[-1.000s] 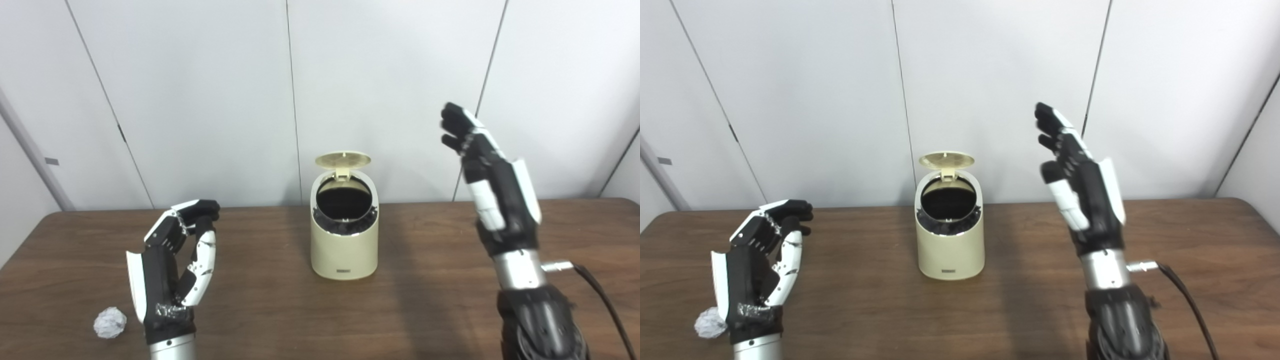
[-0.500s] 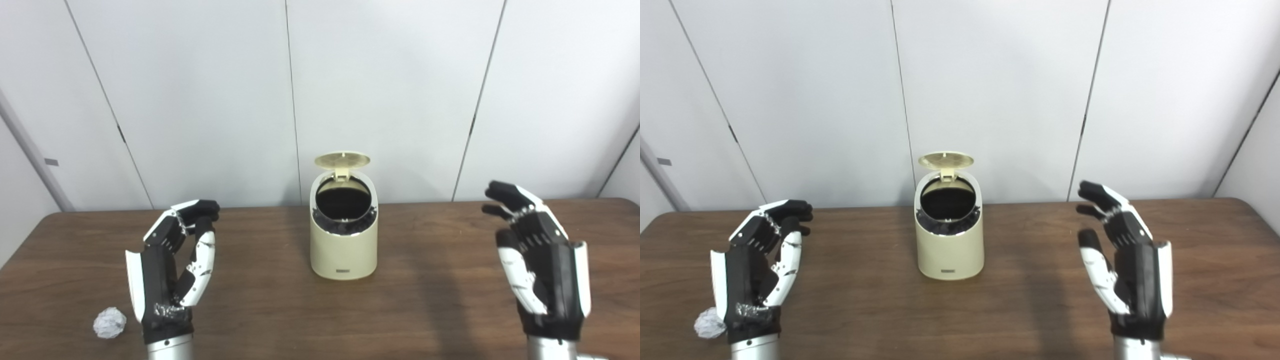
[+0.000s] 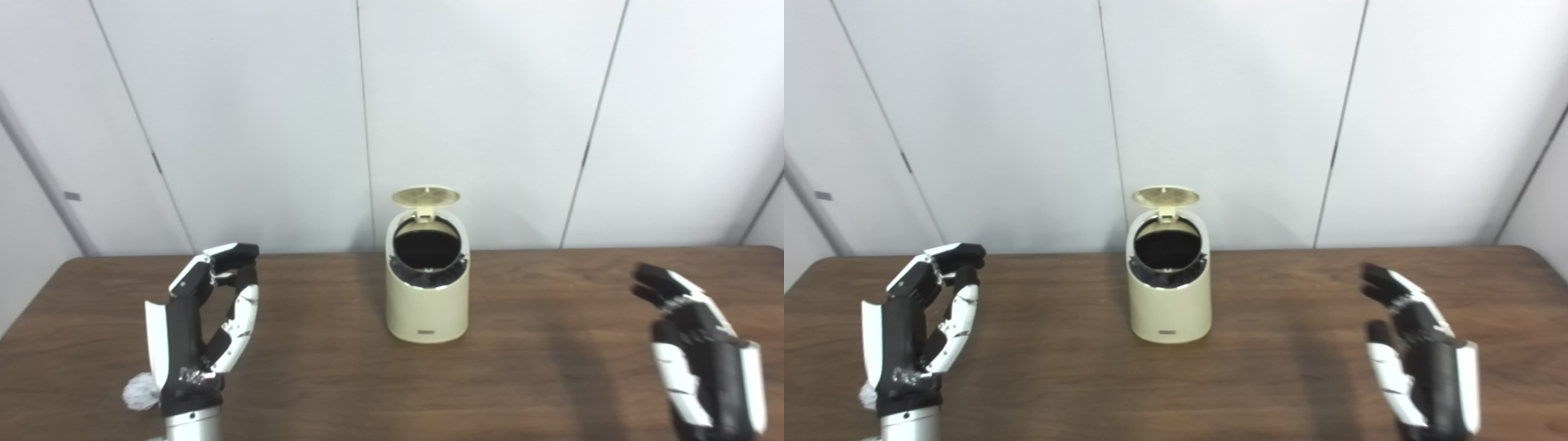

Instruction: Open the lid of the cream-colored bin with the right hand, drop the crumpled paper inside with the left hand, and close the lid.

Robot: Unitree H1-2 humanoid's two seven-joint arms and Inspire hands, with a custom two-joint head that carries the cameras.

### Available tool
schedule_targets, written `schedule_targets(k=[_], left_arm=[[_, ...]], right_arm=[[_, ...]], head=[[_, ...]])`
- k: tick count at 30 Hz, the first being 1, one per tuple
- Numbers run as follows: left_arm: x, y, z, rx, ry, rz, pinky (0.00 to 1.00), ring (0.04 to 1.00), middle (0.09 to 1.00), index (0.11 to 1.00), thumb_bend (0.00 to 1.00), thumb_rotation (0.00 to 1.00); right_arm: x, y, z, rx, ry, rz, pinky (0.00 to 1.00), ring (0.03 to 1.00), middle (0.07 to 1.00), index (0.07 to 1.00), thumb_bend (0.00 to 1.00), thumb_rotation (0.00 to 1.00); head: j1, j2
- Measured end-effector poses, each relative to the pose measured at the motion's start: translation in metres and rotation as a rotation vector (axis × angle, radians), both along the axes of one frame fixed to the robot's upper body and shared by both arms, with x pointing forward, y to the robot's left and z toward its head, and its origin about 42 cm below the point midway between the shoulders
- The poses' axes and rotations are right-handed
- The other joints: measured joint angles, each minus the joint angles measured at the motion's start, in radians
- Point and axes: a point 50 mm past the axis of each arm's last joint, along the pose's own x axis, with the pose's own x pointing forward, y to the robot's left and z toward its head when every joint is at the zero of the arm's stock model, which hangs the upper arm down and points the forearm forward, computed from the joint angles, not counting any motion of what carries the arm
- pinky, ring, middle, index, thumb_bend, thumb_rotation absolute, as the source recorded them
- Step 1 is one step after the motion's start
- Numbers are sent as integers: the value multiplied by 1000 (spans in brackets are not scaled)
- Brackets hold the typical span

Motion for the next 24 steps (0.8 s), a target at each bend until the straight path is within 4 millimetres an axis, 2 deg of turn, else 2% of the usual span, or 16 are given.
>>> schedule_targets(k=[3, 5, 7, 10, 12, 13, 15, 16, 19, 20, 24], left_arm=[[-9, 14, 8, 57, -1, 80, 488, 626, 651, 633, 626, 423], [-17, 23, 12, 76, 1, 125, 496, 632, 660, 646, 687, 364], [-23, 32, 9, 83, 17, 157, 515, 647, 670, 660, 734, 337], [-33, 41, 1, 89, 52, 189, 580, 689, 704, 699, 828, 360], [-37, 46, -3, 92, 71, 207, 607, 716, 732, 724, 875, 394], [-38, 49, -4, 95, 78, 216, 611, 721, 737, 730, 884, 407], [-39, 55, -3, 109, 80, 233, 627, 733, 748, 742, 896, 415], [-40, 58, -2, 116, 80, 240, 629, 739, 755, 750, 905, 424], [-41, 64, -3, 127, 103, 273, 651, 758, 767, 761, 915, 423], [-42, 65, -4, 133, 112, 281, 661, 764, 772, 767, 931, 435], [-41, 65, -8, 160, 161, 322, 654, 761, 782, 791, 968, 459]], right_arm=[[1, -9, -4, 0, 13, 2, 701, 762, 765, 720, 288, 661], [2, -15, -4, 9, 14, 9, 685, 757, 764, 722, 279, 653], [5, -23, -5, 7, 13, 17, 675, 754, 758, 715, 272, 598], [8, -31, -6, 15, 14, 2, 649, 744, 752, 710, 225, 567], [11, -35, -9, 7, 25, -23, 643, 744, 761, 721, 216, 637], [12, -37, -11, 1, 33, -32, 646, 746, 765, 725, 210, 655], [14, -42, -15, -2, 49, -42, 649, 745, 765, 720, 201, 607], [13, -46, -16, 3, 54, -41, 659, 750, 765, 719, 189, 577], [14, -56, -17, 23, 62, -26, 665, 753, 767, 718, 175, 551], [14, -59, -18, 28, 62, -25, 659, 749, 764, 712, 182, 537], [17, -69, -16, 48, 55, -22, 647, 740, 756, 694, 229, 540]], head=[[44, -3], [98, -14], [129, -20], [173, -28], [209, -32], [232, -32], [243, -32], [279, -32], [319, -34], [365, -28], [416, -22]])
